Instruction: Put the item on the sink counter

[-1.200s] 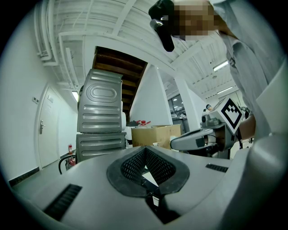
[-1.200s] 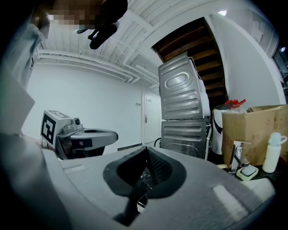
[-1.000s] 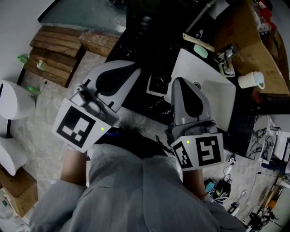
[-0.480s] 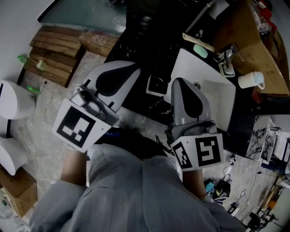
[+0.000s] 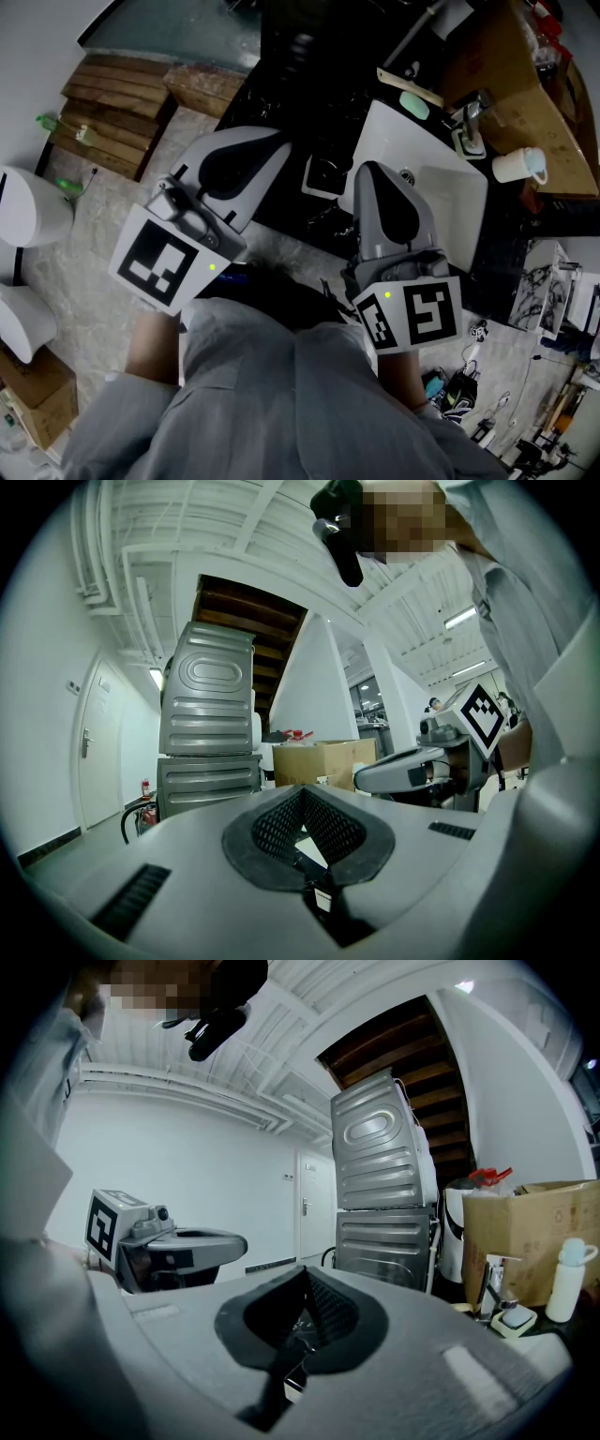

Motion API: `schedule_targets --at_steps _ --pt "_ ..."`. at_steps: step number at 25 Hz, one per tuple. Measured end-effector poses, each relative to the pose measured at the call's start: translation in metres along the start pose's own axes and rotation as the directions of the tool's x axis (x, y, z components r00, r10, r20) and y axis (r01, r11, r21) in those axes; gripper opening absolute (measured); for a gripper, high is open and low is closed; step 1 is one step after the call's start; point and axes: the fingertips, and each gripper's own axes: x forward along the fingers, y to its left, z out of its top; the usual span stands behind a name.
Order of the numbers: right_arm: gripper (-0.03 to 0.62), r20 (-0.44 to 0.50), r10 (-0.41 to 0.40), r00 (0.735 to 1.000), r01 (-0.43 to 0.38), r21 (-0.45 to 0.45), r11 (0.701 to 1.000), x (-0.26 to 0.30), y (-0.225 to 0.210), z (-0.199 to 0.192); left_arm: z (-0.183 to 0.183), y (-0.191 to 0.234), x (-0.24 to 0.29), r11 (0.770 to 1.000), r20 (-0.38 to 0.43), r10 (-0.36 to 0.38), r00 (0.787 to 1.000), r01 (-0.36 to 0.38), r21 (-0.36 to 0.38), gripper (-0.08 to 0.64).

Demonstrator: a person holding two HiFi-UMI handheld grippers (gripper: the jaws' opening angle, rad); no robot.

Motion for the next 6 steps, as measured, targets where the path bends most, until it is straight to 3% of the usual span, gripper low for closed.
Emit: schedule_targets --at_steps 6 --pt "-0.003 -0.003 0.003 1.000 -0.003 -0.003 1.000 -0.0005 0.0019 -0.0009 -0.0005 -0.0002 -0.0017 1.000 -0.004 0.004 1.000 -0.004 0.000 0.006"
